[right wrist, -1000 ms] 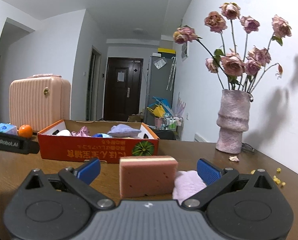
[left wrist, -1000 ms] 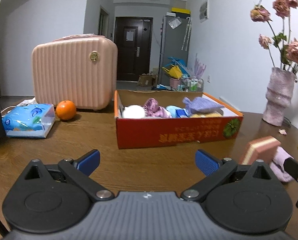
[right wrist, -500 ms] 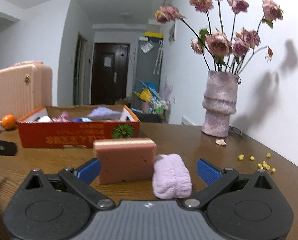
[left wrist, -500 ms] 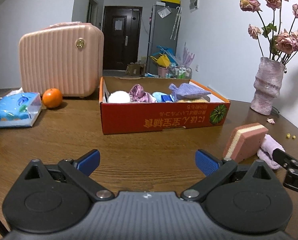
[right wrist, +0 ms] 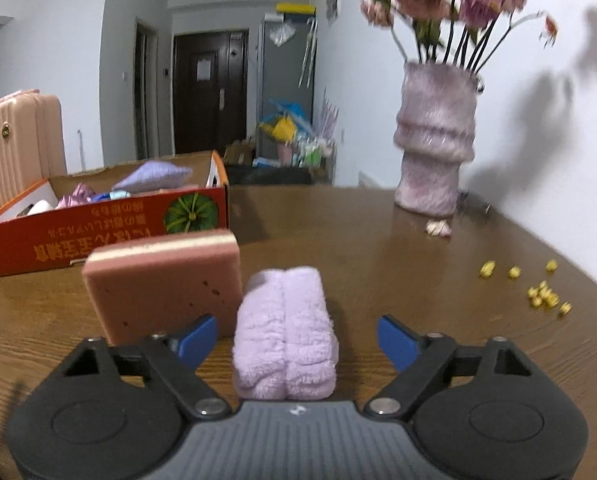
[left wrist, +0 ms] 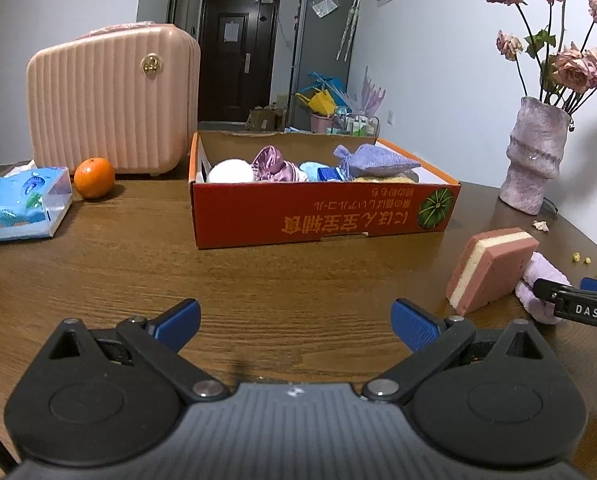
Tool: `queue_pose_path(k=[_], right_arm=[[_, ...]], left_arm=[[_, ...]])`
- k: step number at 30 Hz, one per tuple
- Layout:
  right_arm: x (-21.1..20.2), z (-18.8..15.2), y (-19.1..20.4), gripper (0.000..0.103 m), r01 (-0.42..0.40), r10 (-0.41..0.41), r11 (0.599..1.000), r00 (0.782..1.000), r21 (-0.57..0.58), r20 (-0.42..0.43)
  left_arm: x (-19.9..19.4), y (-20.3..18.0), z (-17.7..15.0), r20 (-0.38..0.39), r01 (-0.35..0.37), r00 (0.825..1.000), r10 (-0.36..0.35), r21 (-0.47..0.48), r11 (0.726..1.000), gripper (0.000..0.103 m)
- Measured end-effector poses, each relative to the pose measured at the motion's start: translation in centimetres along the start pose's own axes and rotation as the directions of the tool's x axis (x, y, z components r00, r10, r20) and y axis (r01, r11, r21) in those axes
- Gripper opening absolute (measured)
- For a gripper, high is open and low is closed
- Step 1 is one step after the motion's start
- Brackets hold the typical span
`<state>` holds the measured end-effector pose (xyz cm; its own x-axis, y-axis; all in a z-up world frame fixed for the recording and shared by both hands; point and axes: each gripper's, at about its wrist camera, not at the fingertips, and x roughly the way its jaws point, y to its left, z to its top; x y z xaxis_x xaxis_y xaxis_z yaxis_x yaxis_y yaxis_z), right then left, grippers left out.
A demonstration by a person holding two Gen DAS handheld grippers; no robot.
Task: Organize soft objects
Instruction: 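Grasp the lavender towel roll with the right tool while the left tool approaches the pink sponge block, then close the left tool on the pink-and-cream sponge block and lift it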
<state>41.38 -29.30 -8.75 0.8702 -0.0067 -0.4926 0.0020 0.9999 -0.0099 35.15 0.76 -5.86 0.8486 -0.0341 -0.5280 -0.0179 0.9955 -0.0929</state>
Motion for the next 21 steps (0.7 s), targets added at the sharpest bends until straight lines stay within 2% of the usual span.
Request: queue_pose_path(k=[4, 6, 7, 13, 21], right_arm=[[0.8, 0.0, 0.0, 0.067, -0.036, 0.036, 0.999, 0.998, 0.004, -0.050], [1.0, -0.1, 0.0, 0.052, -0.042, 0.042, 0.999, 0.997, 0.007, -0.060], [0.9, -0.1, -0.1, 0.049, -0.039, 0.040, 0.999, 0.997, 0.010, -0.059], [0.5, -0.1, -0.1, 0.043, -0.015, 0.015, 1.000, 0.999, 0.012, -0.036], [-1.6, 0.3, -0.7, 0.037, 0.065, -0.067, 0.997, 0.994, 0.030, 0.087]], left_arm=[[0.5, 0.1, -0.1, -0.024, 0.005, 1.000, -0.005, -0.008, 1.000, 0.103], [0.7, 0.2, -0.1, -0.032, 0.007, 0.999, -0.007, -0.010, 1.000, 0.103], [0.7, 0.2, 0.0, -0.034, 0.007, 0.999, -0.007, -0.010, 1.000, 0.103], [0.6, 0.1, 0.0, -0.028, 0.013, 1.000, -0.013, -0.004, 1.000, 0.103], [0.4, 0.0, 0.1, -0.013, 0.014, 1.000, -0.014, -0.005, 1.000, 0.103]])
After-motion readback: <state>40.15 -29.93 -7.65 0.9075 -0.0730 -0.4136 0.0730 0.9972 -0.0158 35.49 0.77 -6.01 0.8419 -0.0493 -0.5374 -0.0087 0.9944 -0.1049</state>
